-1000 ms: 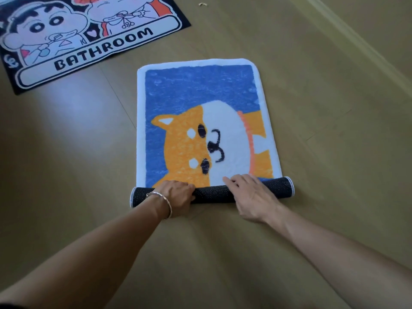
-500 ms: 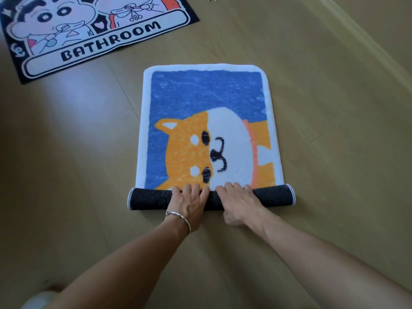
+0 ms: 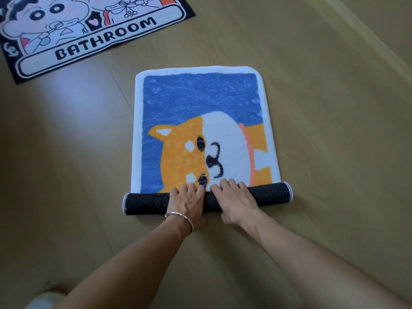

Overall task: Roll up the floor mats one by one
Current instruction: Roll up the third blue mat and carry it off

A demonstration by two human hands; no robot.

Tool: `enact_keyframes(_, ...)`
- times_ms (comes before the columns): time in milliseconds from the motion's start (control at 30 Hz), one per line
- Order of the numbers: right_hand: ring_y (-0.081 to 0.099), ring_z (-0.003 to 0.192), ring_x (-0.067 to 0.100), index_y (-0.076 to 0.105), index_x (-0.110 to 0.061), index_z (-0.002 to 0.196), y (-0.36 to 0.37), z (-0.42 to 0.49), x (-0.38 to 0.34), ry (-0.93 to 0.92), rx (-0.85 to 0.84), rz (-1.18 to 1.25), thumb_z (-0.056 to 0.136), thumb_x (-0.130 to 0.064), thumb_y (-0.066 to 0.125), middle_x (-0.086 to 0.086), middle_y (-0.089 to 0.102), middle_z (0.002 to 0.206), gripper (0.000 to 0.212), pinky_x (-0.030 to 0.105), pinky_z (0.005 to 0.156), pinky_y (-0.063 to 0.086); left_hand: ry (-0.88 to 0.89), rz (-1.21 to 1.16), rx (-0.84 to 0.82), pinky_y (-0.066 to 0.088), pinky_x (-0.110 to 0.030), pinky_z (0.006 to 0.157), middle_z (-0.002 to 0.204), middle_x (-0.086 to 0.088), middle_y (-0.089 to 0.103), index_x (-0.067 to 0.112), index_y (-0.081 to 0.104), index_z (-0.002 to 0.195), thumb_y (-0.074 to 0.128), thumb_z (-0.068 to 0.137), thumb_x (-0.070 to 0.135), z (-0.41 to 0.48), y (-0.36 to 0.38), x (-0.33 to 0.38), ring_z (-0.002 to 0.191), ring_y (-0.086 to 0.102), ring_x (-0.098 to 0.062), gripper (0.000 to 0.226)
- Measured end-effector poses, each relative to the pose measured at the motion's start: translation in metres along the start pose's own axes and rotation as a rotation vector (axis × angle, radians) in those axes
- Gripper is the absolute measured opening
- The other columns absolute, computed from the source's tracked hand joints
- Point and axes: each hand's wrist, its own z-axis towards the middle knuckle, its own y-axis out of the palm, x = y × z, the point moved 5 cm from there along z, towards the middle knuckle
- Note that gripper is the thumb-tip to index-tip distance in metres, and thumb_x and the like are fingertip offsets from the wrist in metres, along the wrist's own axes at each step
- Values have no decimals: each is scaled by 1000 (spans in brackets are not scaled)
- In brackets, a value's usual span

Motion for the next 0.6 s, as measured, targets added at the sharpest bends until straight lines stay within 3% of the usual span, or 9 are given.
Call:
enact_keyframes(133,44,107,27,37,-17,122,3,-4,-6,60,81,-48,79,-7,63,8,44,119,51,37,89,35,11,-56,-63,36,-38,89,118,-6,45,16,37,122,52,81,35,4,-5,-1,107,45,-25,47)
enact_keyframes(233,45,110,27,41,-16,119,2,6,-2,81,-36,66,82,-9,62,7,47,118,43,38,92,35,94,26,66,33,-42,92,123,-9,38,14,27,134,52,81,28,-8,-5,5,110,41,-29,60)
enact_keyframes(333,47,108,27,44,-15,113,-2,9,-1,34,-154,140,83,-10,60,7,48,114,35,37,89,36,84,30,64,35,-40,89,120,-8,42,13,32,127,51,85,19,-9,-1,6,108,43,-28,46)
enact_keyframes(500,44,110,28,39,-13,123,-4,-5,-9,46,48,-15,79,-3,63,9,44,121,51,36,91,36,-5,-148,-183,39,-40,92,122,-6,50,16,44,121,55,85,29,10,-4,3,114,46,-26,40)
enact_keyframes(600,44,111,27,43,-15,119,-4,-3,-6,99,-8,43,81,-7,62,7,47,119,43,36,91,36,23,-100,-110,39,-39,91,121,-7,47,14,39,123,58,83,28,3,-7,3,111,47,-26,46)
